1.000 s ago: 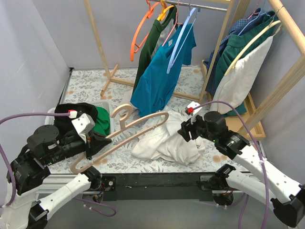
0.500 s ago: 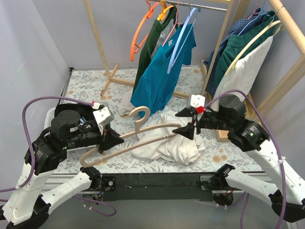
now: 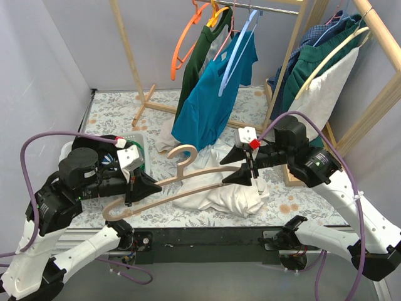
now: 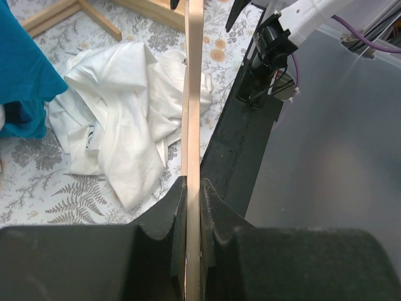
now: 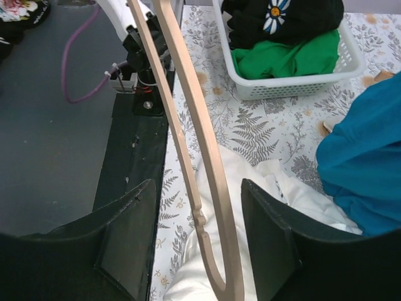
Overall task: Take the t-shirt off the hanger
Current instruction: Place the hanger at the clothesline.
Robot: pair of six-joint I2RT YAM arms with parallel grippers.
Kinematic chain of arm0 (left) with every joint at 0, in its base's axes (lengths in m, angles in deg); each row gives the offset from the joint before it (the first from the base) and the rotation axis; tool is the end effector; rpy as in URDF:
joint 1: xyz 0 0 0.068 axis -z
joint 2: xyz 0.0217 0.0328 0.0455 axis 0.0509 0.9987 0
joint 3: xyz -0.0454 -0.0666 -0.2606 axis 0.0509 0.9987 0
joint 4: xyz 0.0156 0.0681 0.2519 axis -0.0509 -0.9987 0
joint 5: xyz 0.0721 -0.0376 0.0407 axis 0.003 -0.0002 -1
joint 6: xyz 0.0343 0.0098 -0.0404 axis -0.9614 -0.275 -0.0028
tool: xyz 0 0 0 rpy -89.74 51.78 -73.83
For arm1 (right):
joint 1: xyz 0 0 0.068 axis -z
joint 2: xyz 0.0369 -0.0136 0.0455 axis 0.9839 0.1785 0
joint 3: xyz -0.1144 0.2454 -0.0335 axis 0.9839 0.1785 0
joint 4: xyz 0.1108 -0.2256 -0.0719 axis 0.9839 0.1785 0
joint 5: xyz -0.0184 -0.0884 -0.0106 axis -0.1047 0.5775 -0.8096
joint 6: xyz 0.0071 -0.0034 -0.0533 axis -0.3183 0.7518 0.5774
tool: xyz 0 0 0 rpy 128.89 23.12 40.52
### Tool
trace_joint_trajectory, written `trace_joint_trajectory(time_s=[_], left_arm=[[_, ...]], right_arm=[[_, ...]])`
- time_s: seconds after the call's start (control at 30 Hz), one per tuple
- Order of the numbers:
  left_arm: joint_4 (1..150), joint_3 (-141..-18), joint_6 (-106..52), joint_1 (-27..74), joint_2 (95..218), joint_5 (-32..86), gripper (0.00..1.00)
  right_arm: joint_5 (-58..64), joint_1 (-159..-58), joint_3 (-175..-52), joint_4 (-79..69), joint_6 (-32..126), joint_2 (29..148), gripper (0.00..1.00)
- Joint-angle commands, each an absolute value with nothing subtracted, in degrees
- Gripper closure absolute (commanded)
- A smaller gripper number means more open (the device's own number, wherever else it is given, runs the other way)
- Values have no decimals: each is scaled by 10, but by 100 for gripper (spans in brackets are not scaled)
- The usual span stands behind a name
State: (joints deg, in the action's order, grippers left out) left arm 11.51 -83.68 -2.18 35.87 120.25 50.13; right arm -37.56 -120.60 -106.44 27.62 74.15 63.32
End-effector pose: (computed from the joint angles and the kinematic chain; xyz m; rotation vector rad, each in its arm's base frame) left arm 0.0435 -0.0586 0.4321 0.4431 2.1729 -1.3314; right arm 0.1262 0.1442 0.4111 -1.4348 1.3047 1.0395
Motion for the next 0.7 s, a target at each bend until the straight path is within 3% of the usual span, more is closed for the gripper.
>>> trace_joint_trajectory(time_s=[0.0,0.13,0.23,0.33,0.47,0.57,0.6,0.63,0.67], left_arm=[[126,-872,-36,357,1189,522,100],[127,-879,-40,357,1184,535,100],[118,-882,-46,357,1187,534,100],[118,-875,-48,357,1189,533,100],[116,-869,-49,357,1184,519,100],[126,-866,-47,357,1177,490,100],[130,-863,-44,357,1171,465,91],[134,-862,-41,357,1167,445,58],[147,-859,-36,357,1163,423,44]], right_arm=[[-429,-1206,-1079,276,750,641,36],[-439,-1206,-1078,265,744,644,38],[-446,-1206,-1076,249,732,641,45],[-442,-1206,-1073,237,719,632,60],[-422,-1205,-1064,234,705,615,96],[-404,-1206,-1051,237,698,597,99],[-394,-1205,-1049,241,696,588,99],[-386,-1206,-1048,245,696,584,99],[-379,-1206,-1048,257,696,576,99]])
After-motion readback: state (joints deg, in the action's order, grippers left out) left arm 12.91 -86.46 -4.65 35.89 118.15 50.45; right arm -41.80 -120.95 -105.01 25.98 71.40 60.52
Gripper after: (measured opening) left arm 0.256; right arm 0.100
